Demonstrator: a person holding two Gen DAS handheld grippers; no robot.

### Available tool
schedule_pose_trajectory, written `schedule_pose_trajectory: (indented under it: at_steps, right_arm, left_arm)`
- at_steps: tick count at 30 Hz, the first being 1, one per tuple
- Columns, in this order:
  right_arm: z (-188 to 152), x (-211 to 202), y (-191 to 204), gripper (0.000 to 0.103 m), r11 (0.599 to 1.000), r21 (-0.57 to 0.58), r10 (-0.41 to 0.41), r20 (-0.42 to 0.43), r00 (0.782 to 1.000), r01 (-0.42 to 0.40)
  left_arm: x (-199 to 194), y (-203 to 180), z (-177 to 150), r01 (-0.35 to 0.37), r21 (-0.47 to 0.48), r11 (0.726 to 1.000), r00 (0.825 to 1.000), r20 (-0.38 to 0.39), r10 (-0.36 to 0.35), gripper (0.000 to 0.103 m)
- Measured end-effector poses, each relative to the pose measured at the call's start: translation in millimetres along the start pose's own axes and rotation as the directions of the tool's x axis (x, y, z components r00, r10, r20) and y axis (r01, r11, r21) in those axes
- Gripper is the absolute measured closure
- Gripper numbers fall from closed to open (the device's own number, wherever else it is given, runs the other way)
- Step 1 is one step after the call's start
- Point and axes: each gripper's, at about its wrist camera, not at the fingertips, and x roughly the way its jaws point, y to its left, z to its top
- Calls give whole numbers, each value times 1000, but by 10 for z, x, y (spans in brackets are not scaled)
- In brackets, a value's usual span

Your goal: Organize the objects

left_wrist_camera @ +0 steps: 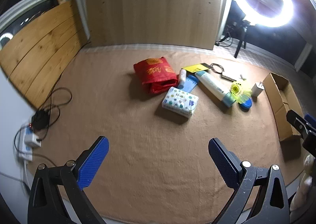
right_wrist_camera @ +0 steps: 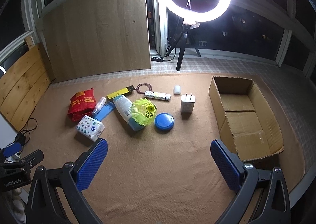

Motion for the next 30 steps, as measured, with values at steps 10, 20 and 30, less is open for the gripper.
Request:
schedule_pose_trajectory:
  at_steps: [10,20,30]
  right_arm:
    - [-250,-29,102,0,999,-40,10,-37,999,-12]
    - [-345,-51,159,0,998,-57,11,-46,999,-14]
    - [-337,-60,174,0,999,-51,12,-35,999,-14]
  left_arm:
    - [-122,-110,-401,-11,-18,1000,1000,4,11,1]
    - [-282,39,-457,46,-108,993,999,25,-44,1]
    - [-308,-25,-436,32,-72,997,999,0,-32,1]
